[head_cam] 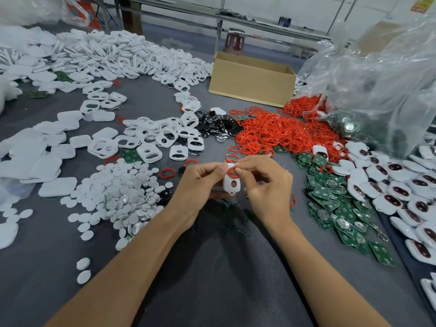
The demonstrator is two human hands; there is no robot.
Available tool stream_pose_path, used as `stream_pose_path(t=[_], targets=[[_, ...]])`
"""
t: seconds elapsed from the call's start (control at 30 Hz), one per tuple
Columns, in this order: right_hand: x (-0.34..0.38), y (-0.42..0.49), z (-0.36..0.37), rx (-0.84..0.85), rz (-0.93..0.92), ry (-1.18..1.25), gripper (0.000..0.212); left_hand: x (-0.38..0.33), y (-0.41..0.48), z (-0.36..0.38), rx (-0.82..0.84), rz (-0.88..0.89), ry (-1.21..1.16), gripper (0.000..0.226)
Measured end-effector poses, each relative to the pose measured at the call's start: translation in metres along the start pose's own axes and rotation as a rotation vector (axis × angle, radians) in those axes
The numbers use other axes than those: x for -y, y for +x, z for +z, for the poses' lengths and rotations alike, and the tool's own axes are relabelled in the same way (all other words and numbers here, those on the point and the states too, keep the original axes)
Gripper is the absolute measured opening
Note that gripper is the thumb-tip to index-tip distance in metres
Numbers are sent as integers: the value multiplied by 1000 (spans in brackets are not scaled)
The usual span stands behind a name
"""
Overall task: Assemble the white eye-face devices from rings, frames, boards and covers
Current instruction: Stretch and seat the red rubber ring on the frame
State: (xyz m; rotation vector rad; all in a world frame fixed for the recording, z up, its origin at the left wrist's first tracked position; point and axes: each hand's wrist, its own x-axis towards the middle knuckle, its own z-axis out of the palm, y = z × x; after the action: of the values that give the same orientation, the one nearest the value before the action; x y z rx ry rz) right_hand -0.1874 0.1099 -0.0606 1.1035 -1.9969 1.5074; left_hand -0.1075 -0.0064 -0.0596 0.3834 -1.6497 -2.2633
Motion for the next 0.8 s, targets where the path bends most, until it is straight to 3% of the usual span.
stream_pose_path(t=[0.37, 0.8], targets=[[-4, -1, 2, -38, 48, 25, 10, 1, -2, 2, 16, 74, 8, 14], [-3, -3, 1, -100, -15, 11, 12, 2, -4, 3, 25, 90, -19, 13]])
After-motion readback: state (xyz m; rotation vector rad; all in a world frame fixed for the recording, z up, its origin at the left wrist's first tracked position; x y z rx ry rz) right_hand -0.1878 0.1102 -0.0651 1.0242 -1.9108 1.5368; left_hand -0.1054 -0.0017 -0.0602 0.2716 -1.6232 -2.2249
